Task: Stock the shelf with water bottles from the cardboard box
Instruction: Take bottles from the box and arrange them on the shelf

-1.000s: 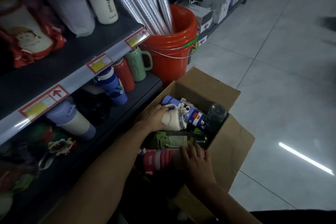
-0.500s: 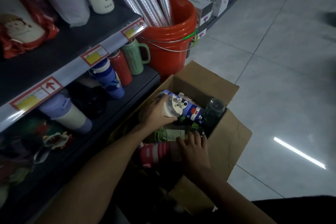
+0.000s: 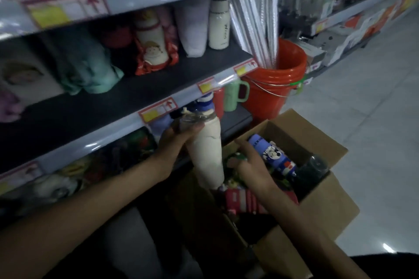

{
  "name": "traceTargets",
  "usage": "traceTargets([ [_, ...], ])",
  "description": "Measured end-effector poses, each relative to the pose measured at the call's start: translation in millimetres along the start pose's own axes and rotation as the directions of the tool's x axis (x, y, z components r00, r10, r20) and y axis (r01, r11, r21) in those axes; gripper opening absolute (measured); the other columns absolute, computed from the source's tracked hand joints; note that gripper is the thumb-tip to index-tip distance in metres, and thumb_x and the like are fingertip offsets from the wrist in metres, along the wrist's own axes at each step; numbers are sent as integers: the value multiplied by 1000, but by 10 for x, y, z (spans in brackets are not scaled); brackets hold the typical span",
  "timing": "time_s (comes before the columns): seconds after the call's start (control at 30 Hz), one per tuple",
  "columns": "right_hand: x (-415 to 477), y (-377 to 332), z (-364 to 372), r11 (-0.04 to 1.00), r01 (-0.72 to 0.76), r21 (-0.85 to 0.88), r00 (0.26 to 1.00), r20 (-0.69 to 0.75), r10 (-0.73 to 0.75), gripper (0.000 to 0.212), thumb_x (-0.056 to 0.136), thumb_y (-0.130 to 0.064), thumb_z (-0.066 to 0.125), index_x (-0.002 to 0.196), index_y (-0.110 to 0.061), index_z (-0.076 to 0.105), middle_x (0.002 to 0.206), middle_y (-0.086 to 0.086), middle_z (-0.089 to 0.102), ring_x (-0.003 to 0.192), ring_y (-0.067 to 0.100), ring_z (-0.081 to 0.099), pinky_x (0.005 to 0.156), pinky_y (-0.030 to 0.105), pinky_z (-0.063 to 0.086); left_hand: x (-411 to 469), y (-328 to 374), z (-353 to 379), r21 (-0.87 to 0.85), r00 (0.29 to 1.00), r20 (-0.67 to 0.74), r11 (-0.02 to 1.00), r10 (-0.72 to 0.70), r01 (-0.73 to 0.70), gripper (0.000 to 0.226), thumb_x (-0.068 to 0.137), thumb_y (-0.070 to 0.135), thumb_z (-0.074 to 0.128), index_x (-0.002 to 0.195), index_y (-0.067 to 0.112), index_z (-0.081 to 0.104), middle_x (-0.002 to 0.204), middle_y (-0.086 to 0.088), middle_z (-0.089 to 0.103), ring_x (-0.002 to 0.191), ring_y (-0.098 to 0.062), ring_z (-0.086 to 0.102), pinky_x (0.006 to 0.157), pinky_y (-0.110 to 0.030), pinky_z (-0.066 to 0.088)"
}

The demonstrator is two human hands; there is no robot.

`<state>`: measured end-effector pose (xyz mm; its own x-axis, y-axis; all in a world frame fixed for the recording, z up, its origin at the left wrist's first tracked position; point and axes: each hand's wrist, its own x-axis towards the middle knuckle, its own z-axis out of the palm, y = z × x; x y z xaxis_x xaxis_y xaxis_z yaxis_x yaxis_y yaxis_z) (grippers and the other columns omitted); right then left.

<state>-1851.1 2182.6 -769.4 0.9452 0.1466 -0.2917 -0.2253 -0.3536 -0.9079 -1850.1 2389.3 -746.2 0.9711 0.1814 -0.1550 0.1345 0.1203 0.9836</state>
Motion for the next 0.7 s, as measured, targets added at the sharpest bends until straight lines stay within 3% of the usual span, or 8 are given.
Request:
traceTargets([
  [0.07,7,-159,134,969,-57,239,992,127,27,62,84,-7,62,144,-8,51,121,14,64,95,22,65,84,32,53,-187,152,-207,-96,995,-69,994,-67,60,50,68,56,82,113,34,75,114,4,76,115,-25,67,100,-49,53],
  [0.1,-2,-232,213,943,-77,323,981,193,14,60,83,-8,62,142,-5,53,113,16,66,96,27,65,83,32,54,-259,202,-296,-161,991,-100,984,-93,76,61,61,60,82,115,31,75,116,0,75,115,-27,67,100,-49,53],
  [0.27,-345,-574,583,914,-154,375,895,445,-31,39,73,-21,75,112,-21,72,114,12,74,102,28,72,85,41,56,-624,442,-637,-450,977,-98,884,-189,126,57,77,56,73,120,18,75,122,-12,73,113,-30,68,106,-44,48],
  [0.37,-562,-796,807,925,-109,363,881,467,-79,42,76,-10,80,114,-12,65,110,17,73,94,23,73,76,35,57,-736,502,-876,-517,982,-86,850,-169,101,80,70,62,75,133,12,67,135,-20,65,128,-37,59,115,-51,39],
  [0.43,-654,-910,981,933,-82,351,891,445,-90,45,76,-6,82,116,-8,61,105,16,75,90,22,73,74,33,58,-829,599,-1007,-505,981,-142,862,-134,45,78,73,61,71,131,9,68,132,-23,65,119,-36,63,107,-44,46],
  [0.53,-752,-1016,1273,943,-50,329,902,420,-99,58,67,-16,87,116,-6,59,107,17,75,104,34,72,93,49,58,-947,701,-1219,-451,969,-238,891,-62,-54,72,78,62,63,125,9,71,123,-23,70,108,-35,66,94,-44,51],
  [0.6,-826,-1076,1464,944,-53,325,900,425,-96,55,74,-11,89,119,-1,58,108,20,75,105,37,72,95,54,58,-1016,726,-1386,-419,957,-288,898,11,-136,69,86,62,53,126,9,70,120,-22,71,108,-36,67,93,-45,52],
  [0.7,-911,-1222,1684,965,12,260,885,446,-131,37,80,-11,84,113,-7,66,100,7,79,94,22,76,76,32,63,-1124,795,-1602,-413,939,-337,884,73,-217,66,95,59,41,120,7,73,115,-22,73,99,-33,69,87,-41,53],
])
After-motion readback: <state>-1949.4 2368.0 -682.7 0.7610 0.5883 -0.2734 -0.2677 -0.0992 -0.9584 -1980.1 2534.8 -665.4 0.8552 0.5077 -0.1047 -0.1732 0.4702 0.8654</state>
